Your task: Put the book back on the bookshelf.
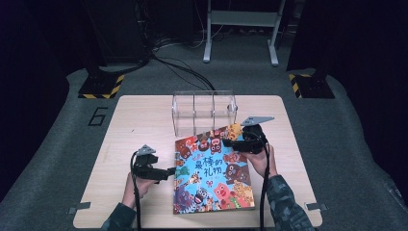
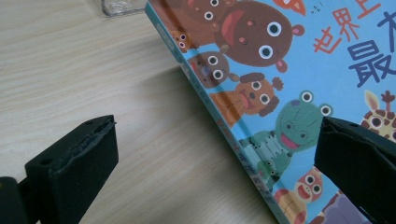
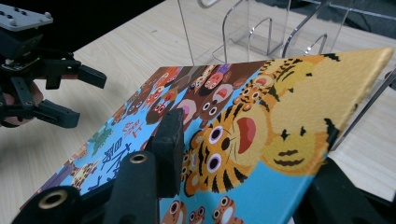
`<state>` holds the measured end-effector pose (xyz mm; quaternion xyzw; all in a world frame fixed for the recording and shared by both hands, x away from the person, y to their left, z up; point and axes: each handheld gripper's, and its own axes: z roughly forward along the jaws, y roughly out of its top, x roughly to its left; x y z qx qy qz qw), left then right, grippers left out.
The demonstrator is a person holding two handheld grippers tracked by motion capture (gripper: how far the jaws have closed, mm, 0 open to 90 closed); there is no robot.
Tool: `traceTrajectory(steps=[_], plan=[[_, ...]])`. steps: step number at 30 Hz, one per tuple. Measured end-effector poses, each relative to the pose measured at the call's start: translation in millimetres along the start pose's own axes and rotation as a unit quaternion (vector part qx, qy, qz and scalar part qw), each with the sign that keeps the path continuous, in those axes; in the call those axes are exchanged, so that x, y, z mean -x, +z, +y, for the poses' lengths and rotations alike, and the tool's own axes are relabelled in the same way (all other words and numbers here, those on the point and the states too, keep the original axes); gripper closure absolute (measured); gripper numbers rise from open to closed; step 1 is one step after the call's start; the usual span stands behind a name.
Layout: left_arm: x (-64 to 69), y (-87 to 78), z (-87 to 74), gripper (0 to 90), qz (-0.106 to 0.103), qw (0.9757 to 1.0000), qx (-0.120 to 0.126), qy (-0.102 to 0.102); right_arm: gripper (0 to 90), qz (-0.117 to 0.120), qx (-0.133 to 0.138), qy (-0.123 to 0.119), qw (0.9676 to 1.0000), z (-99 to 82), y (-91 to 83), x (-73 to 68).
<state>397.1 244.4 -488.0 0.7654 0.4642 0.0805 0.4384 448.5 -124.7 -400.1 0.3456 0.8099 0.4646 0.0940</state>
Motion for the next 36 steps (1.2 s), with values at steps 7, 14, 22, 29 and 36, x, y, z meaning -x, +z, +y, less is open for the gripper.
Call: traceTrajectory(steps=[7,14,22,29,36], plan=[[4.6,3.0,5.8,0.0,-0.028,0.9996,0.007,-0.008,57.3,-0.004,0.022,-0.015,0.9996,-3.1,-7.8,-7.4],[8.8,9.7,9.9,0.0,-0.037,0.9993,-0.004,-0.005,57.2,-0.004,0.031,-0.028,0.9991,-2.9,-10.7,-10.8],[9.7,14.9,14.2,0.0,-0.043,0.999,-0.012,-0.005,57.3,-0.002,0.043,-0.033,0.9985,-1.6,-10.8,-14.6],[10.2,20.7,17.6,0.0,-0.052,0.9983,-0.026,-0.003,57.3,0.004,0.048,-0.039,0.9981,-0.6,-10.1,-16.0],[11.7,22.7,18.2,0.0,-0.057,0.998,-0.029,0.0,57.4,0.009,0.052,-0.043,0.9977,0.9,-9.0,-19.2]])
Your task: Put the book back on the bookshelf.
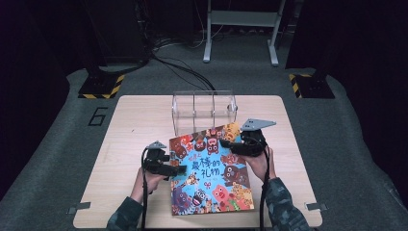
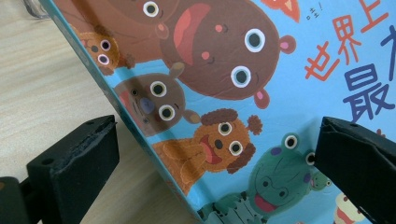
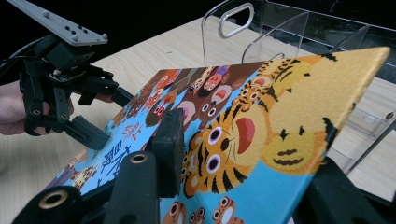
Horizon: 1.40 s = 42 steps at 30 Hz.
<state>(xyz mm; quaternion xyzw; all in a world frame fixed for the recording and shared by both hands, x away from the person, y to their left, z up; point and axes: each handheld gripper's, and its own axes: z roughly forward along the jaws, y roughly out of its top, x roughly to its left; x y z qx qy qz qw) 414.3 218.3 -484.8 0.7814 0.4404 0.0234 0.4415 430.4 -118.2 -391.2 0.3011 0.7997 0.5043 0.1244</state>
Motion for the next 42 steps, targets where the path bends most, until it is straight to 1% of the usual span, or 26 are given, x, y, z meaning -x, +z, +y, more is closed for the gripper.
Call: traceTrajectory(steps=[2,3,4,6,8,11,14,16,17,18,19,20,21,23,25,27,28,29,30,31,32,33,35,39,41,42], plan=[[0.4,-0.2,0.1,0.0,0.002,1.0,-0.002,-0.001,57.4,0.001,0.0,-0.001,1.0,0.0,0.1,0.1],[0.4,0.0,0.2,0.0,0.001,1.0,-0.003,0.002,57.4,0.002,0.001,-0.001,1.0,-0.3,0.4,0.7],[1.0,0.5,0.0,0.0,-0.002,1.0,-0.004,-0.002,57.4,0.004,0.002,-0.002,1.0,-0.5,1.1,1.7],[2.0,1.3,-0.1,0.0,-0.003,1.0,-0.003,0.004,57.4,0.005,0.002,-0.002,1.0,-0.6,1.9,2.2],[2.4,1.7,-0.1,0.0,-0.01,0.9999,-0.003,0.0,57.4,0.006,0.002,-0.003,1.0,-0.3,2.3,1.6],[2.8,1.6,-0.1,0.0,-0.01,0.9999,-0.004,0.001,57.4,0.008,0.002,-0.002,1.0,-0.3,2.8,1.9],[3.6,0.7,-0.1,0.0,-0.013,0.9999,-0.006,-0.001,57.4,0.01,0.002,-0.001,0.9999,-0.4,3.0,2.0],[3.3,0.8,-0.3,0.0,-0.013,0.9999,-0.006,-0.001,57.4,0.012,0.0,0.005,0.9999,-0.8,3.8,3.7],[2.4,0.4,-0.5,0.3,-0.011,0.9999,-0.006,0.006,57.3,0.013,0.0,0.009,0.9999,-1.5,3.9,3.9],[2.2,-0.1,-1.1,1.0,-0.01,0.9999,-0.004,0.004,57.3,0.015,-0.001,0.009,0.9998,-2.2,4.6,5.8],[1.2,-0.7,-2.1,2.1,-0.012,0.9999,-0.001,0.006,57.3,0.017,-0.003,0.017,0.9997,-3.0,5.5,7.1],[0.0,-1.6,-2.7,3.1,-0.012,0.9999,-0.001,0.006,57.3,0.018,-0.002,0.015,0.9997,-3.6,5.8,8.1],[-0.2,-2.1,-3.5,4.2,-0.015,0.9999,0.0,0.002,57.3,0.019,-0.005,0.021,0.9996,-3.5,6.3,8.1],[-1.9,-3.0,-4.9,5.7,-0.017,0.9999,0.001,0.002,57.3,0.02,-0.011,0.022,0.9995,-2.3,7.7,9.2],[-3.2,-3.8,-5.5,7.0,-0.017,0.9999,0.002,0.003,57.3,0.022,-0.02,0.029,0.9991,-0.9,8.8,9.5],[-3.1,-4.7,-6.2,8.4,-0.019,0.9998,0.004,-0.004,57.4,0.021,-0.025,0.031,0.999,-0.1,8.9,9.0],[-3.9,-5.2,-6.2,9.2,-0.016,0.9999,0.005,0.002,57.5,0.021,-0.029,0.036,0.9987,0.3,9.0,9.4],[-4.5,-5.8,-6.1,9.9,-0.014,0.9999,0.005,0.005,57.4,0.022,-0.028,0.033,0.9988,0.6,9.1,9.9],[-3.8,-6.0,-6.4,10.3,-0.017,0.9998,0.005,0.0,57.5,0.022,-0.029,0.031,0.9989,0.8,8.8,9.6],[-4.0,-6.8,-6.8,11.0,-0.015,0.9998,0.009,0.003,57.8,0.023,-0.031,0.034,0.9987,1.0,8.8,9.9],[-3.9,-7.1,-7.2,11.7,-0.014,0.9998,0.013,0.006,58.3,0.03,-0.04,0.04,0.9979,2.0,8.7,11.7],[-3.1,-7.1,-7.6,12.1,-0.014,0.9998,0.014,0.0,58.3,0.033,-0.041,0.04,0.9978,2.4,8.1,12.1],[-4.0,-7.6,-7.5,13.1,-0.01,0.9998,0.013,0.008,58.5,0.032,-0.046,0.043,0.9975,3.0,8.0,12.5],[-3.6,-7.8,-7.8,14.9,-0.007,0.9999,0.013,0.009,58.5,0.036,-0.059,0.059,0.9959,2.7,9.3,16.7],[-4.1,-7.8,-8.0,15.5,-0.007,0.9998,0.014,0.009,58.5,0.036,-0.062,0.061,0.9956,2.0,9.8,18.0],[-4.3,-7.7,-8.1,16.0,-0.007,0.9998,0.015,0.008,58.4,0.035,-0.067,0.071,0.9946,2.0,9.2,17.3]])
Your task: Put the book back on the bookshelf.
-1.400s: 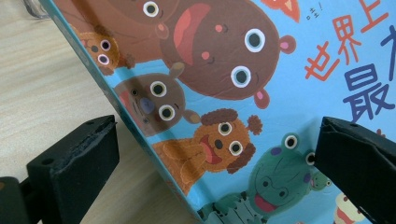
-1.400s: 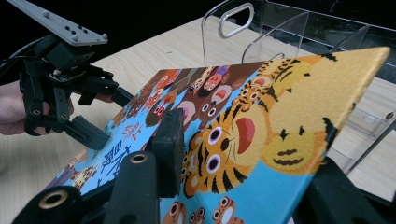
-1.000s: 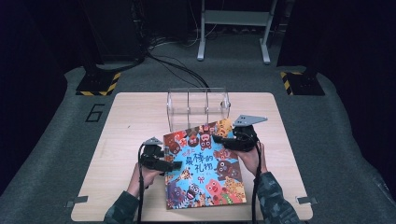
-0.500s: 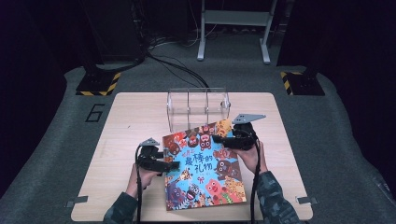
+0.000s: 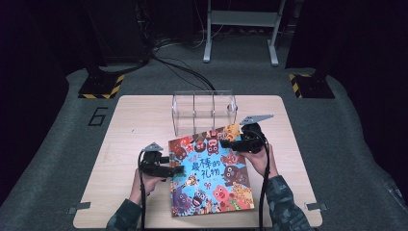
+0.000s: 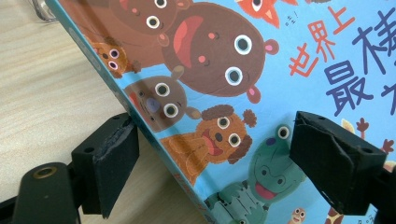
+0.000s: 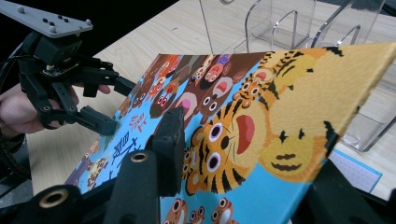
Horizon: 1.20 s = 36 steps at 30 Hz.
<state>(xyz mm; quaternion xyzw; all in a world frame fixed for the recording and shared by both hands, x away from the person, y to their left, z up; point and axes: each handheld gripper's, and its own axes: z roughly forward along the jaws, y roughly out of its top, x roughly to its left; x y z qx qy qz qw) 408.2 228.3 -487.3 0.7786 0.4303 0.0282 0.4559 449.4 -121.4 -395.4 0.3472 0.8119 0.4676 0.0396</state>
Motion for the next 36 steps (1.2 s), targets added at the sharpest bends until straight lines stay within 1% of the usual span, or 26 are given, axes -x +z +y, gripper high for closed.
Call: traceTrajectory(steps=[1,2,3,4,6,7,8,9,10,11,13,15,17,18,21,23,24,26,27,29,31,32,33,34,35,36], plan=[[-0.4,0.2,0.0,16.2,0.001,1.0,0.0,0.002,58.4,-0.001,-0.002,0.003,1.0,0.1,-0.1,0.0],[0.6,0.3,-0.4,16.7,-0.002,1.0,0.0,-0.008,58.3,0.001,-0.004,0.002,1.0,0.3,0.3,1.1],[0.2,0.4,-0.3,16.9,-0.001,1.0,0.0,-0.006,58.4,0.001,-0.003,0.001,1.0,0.4,0.4,1.3],[-0.3,0.2,-0.3,16.8,-0.006,0.9999,-0.002,-0.01,58.4,0.0,-0.002,-0.005,1.0,0.7,0.3,0.9],[-2.6,-1.5,-0.2,17.5,-0.009,0.9999,-0.002,-0.007,58.7,0.002,0.013,-0.029,0.9995,0.8,-1.5,-3.0],[-2.5,-1.4,-0.7,17.8,-0.015,0.9998,-0.001,-0.013,58.8,-0.002,0.015,-0.04,0.9991,0.9,-2.6,-5.5],[-3.5,-1.1,-1.0,18.0,-0.016,0.9998,0.0,-0.012,58.8,-0.002,0.018,-0.042,0.999,0.8,-3.1,-7.0],[-3.1,-0.6,-1.1,18.1,-0.016,0.9997,0.001,-0.016,58.9,-0.003,0.021,-0.051,0.9985,0.4,-3.6,-8.0],[-3.1,0.0,-1.2,17.8,-0.016,0.9998,0.0,-0.014,58.9,-0.006,0.024,-0.053,0.9983,-0.6,-4.0,-9.0],[-2.7,0.5,-1.4,17.7,-0.017,0.9997,0.002,-0.018,58.9,-0.006,0.026,-0.054,0.9982,-1.6,-4.3,-9.0],[-2.5,0.5,-0.7,17.3,-0.02,0.9997,-0.006,-0.013,58.9,-0.006,0.031,-0.052,0.9981,-5.0,-5.3,-8.7],[-1.5,1.7,-0.6,15.5,-0.023,0.9996,-0.003,-0.017,58.9,-0.004,0.037,-0.065,0.9972,-7.4,-6.0,-8.1],[-2.0,2.4,-0.2,14.5,-0.027,0.9995,-0.004,-0.015,58.8,-0.004,0.04,-0.057,0.9976,-8.7,-6.4,-8.9],[-2.9,2.3,0.5,14.4,-0.028,0.9995,-0.006,-0.014,58.8,-0.003,0.042,-0.067,0.9969,-9.0,-6.8,-8.5],[-1.3,1.9,1.2,14.8,-0.027,0.9995,-0.004,-0.016,58.8,-0.002,0.042,-0.063,0.9971,-8.8,-6.6,-8.6],[1.4,-2.5,1.9,16.4,-0.022,0.9997,-0.003,-0.008,58.7,0.001,0.044,-0.059,0.9973,-9.4,-7.2,-7.6],[0.7,-4.7,1.9,18.3,-0.023,0.9997,0.003,-0.008,58.7,0.002,0.047,-0.057,0.9973,-10.0,-8.5,-8.4],[-0.1,-7.5,1.8,22.2,-0.027,0.9996,0.005,-0.009,58.7,-0.001,0.046,-0.05,0.9977,-9.8,-10.7,-10.4],[0.0,-7.2,1.5,22.9,-0.023,0.9996,0.01,-0.009,58.7,-0.002,0.045,-0.049,0.9978,-9.4,-11.0,-11.1],[-0.1,-8.7,1.9,24.1,-0.025,0.9996,0.006,-0.008,58.8,-0.001,0.035,-0.034,0.9988,-8.2,-11.1,-10.3],[0.0,-9.4,1.9,25.5,-0.022,0.9997,0.008,-0.007,58.7,-0.001,0.029,-0.027,0.9992,-7.4,-10.6,-8.9],[-0.8,-9.7,2.2,26.0,-0.018,0.9998,0.008,0.002,58.6,-0.003,0.025,-0.02,0.9995,-7.1,-10.5,-8.6],[-0.6,-10.1,2.4,26.3,-0.019,0.9998,0.009,0.0,58.5,-0.004,0.024,-0.019,0.9995,-7.0,-10.7,-8.7],[0.0,-9.7,2.3,27.4,-0.016,0.9998,0.014,0.0,58.1,-0.005,0.017,-0.009,0.9998,-6.4,-10.8,-8.0],[0.0,-10.4,2.9,27.5,-0.02,0.9998,0.008,0.0,58.1,-0.005,0.012,-0.003,0.9999,-5.6,-10.9,-7.6],[0.1,-10.3,3.0,27.7,-0.019,0.9998,0.01,0.0,57.8,-0.005,0.012,-0.006,0.9999,-5.2,-11.2,-7.4]])
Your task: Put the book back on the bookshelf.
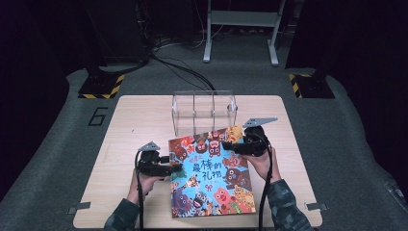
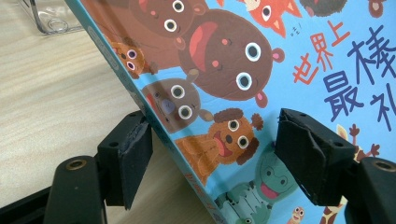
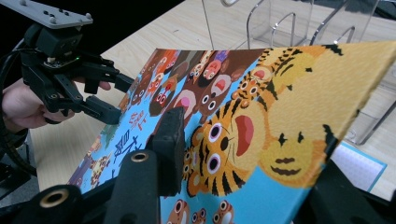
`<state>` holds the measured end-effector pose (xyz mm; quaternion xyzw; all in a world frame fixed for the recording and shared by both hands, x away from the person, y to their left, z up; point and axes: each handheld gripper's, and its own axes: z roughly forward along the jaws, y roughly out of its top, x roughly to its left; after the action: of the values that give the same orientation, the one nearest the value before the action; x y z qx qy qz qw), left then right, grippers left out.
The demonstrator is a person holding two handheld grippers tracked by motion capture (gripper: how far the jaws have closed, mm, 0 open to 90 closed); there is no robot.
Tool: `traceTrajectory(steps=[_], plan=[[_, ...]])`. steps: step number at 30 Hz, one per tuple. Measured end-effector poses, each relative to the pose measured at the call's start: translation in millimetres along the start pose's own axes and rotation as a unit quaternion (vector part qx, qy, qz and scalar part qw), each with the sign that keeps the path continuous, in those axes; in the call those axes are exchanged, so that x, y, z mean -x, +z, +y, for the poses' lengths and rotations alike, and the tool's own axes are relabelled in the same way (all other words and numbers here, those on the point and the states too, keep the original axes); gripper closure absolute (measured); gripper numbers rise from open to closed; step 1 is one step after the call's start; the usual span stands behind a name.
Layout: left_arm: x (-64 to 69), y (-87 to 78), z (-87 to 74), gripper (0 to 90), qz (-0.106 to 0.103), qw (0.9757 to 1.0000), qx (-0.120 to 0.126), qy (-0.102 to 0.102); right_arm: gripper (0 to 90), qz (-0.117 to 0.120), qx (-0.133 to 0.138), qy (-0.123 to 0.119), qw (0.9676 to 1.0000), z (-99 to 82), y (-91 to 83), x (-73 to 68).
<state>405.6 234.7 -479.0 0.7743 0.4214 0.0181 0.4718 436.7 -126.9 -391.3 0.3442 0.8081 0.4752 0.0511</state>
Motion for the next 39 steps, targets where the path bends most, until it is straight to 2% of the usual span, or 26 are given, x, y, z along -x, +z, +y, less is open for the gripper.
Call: traceTrajectory(steps=[1,2,4,5,6,8,9,10,11,12,15,17,21,22,31,32,35,36,39], plan=[[0.5,-0.1,0.1,28.2,0.0,1.0,0.001,-0.003,57.2,0.0,-0.006,0.009,0.9999,0.4,-0.3,0.1],[0.8,-0.4,0.2,28.7,-0.001,1.0,0.001,-0.005,56.3,-0.001,-0.01,0.005,0.9999,1.1,-0.1,1.8],[0.9,-0.9,0.4,30.6,0.006,0.9999,0.009,0.004,54.2,-0.006,-0.024,0.014,0.9996,1.9,-0.1,3.4],[0.9,-1.8,0.7,31.0,0.005,1.0,0.007,0.004,54.2,-0.004,-0.023,0.014,0.9996,1.6,-0.7,3.9],[1.1,-2.2,0.2,31.3,0.006,0.9999,0.01,0.004,54.2,-0.003,-0.017,0.004,0.9998,1.2,-0.9,4.3],[2.2,-2.2,-0.6,31.7,0.006,0.9998,0.016,-0.003,51.1,-0.004,-0.026,0.013,0.9996,2.1,-0.9,3.7],[3.3,-2.5,-0.4,32.2,0.012,0.9998,0.018,0.001,50.5,-0.01,-0.034,0.006,0.9994,2.3,0.1,3.2],[3.0,-3.9,0.6,32.6,0.013,0.9998,0.013,0.009,49.5,-0.011,-0.041,0.012,0.999,2.6,1.2,4.9],[2.8,-5.2,1.5,33.1,0.018,0.9996,0.016,0.015,49.1,-0.011,-0.04,0.015,0.999,2.3,1.4,4.9],[3.7,-6.4,2.2,34.4,0.016,0.9996,0.02,0.011,49.0,-0.01,-0.039,0.016,0.9991,1.8,1.0,5.7],[5.6,-10.7,5.3,37.2,0.025,0.9991,0.022,0.026,46.2,-0.01,-0.04,0.027,0.9988,1.0,0.5,7.5],[8.0,-13.2,6.7,39.1,0.037,0.9983,0.025,0.036,40.4,-0.022,-0.063,0.022,0.9976,1.4,3.6,7.9],[10.4,-18.7,7.7,42.4,0.045,0.9975,0.039,0.037,40.4,-0.021,-0.062,0.03,0.9974,0.8,4.4,8.6],[10.8,-20.4,8.4,42.9,0.047,0.9974,0.032,0.044,40.3,-0.021,-0.062,0.031,0.9974,1.0,4.5,8.5],[16.4,-25.0,10.6,43.3,0.065,0.9957,0.038,0.055,39.3,-0.022,-0.063,0.032,0.9972,4.0,7.8,9.3],[16.1,-26.5,11.1,43.6,0.066,0.9952,0.036,0.062,39.1,-0.023,-0.067,0.037,0.9968,4.4,7.9,9.1],[18.3,-29.2,12.4,44.1,0.073,0.9942,0.038,0.07,38.0,-0.02,-0.065,0.032,0.9971,5.0,8.7,10.1],[18.6,-29.7,12.9,44.2,0.078,0.993,0.042,0.078,37.1,-0.021,-0.064,0.027,0.9974,5.3,9.4,10.3],[19.7,-33.5,15.1,45.0,0.082,0.9922,0.041,0.084,34.3,-0.029,-0.074,0.022,0.9966,6.6,13.2,9.7]])
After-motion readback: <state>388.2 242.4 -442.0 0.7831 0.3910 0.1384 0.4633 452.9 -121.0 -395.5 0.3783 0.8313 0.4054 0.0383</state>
